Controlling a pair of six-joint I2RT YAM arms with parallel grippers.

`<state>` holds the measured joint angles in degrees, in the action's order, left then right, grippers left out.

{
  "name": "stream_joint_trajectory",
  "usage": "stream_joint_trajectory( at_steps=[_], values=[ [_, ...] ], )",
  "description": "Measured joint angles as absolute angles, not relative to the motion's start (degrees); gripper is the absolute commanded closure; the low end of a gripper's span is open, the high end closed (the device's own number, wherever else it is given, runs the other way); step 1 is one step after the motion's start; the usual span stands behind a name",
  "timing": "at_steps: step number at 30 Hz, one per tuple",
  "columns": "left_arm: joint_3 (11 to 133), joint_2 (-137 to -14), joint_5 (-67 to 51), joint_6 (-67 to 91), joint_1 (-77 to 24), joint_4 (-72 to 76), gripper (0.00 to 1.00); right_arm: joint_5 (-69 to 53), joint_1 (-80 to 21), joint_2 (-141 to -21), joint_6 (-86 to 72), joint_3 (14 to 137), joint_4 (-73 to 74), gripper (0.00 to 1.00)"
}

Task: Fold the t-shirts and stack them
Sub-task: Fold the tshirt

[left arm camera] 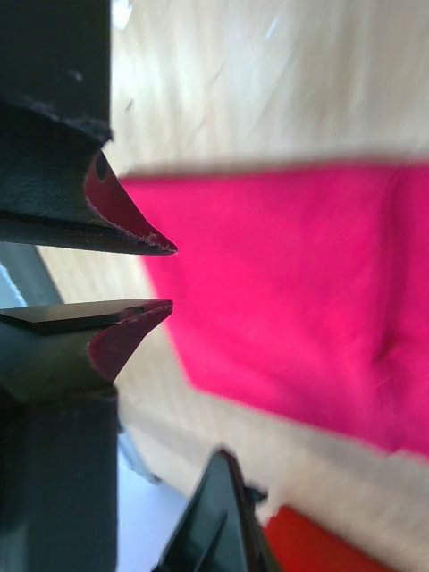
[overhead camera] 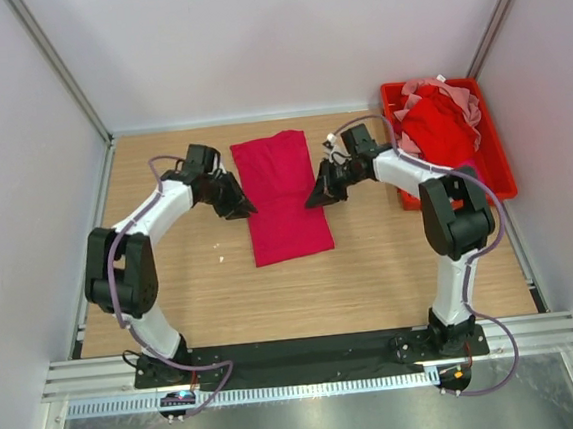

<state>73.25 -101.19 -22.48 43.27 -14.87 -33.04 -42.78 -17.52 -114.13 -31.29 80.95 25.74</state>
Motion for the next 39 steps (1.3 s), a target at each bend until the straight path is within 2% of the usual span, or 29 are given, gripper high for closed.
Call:
stream_joint_trajectory(
  at_steps=[4, 8, 12, 25, 32, 39],
  values=[
    [68.38, -97.12, -24.71, 47.86, -20.47, -29.34, 0.75, -46.35, -22.61, -110.5, -30.59, 74.19, 23.57, 0.99],
    [64.16, -99.98, -26.2, 51.22, -24.77, -26.46, 0.77, -49.39, -25.69, -112.99, -32.95, 66.7, 18.0, 0.99],
    [59.94, -103.04, -26.2, 53.1, -24.75, -24.01, 0.78, -51.7, -24.99, -117.27, -33.87, 62.65, 13.61, 0.99],
    [51.44, -102.13, -29.39, 54.48, -23.88, -14.76, 0.8, -54.83, -19.53, -113.93, -34.0, 53.01, 4.08, 0.99],
    [49.43, -100.14, -29.63, 51.79, -23.11, -15.84, 0.79, -53.56, -14.9, -110.54, -33.26, 49.28, 5.72, 0.99],
    [51.31, -97.25, -27.51, 45.84, -23.11, -25.36, 0.71, -47.33, -14.98, -104.42, -31.42, 50.61, 19.35, 0.99]
  ],
)
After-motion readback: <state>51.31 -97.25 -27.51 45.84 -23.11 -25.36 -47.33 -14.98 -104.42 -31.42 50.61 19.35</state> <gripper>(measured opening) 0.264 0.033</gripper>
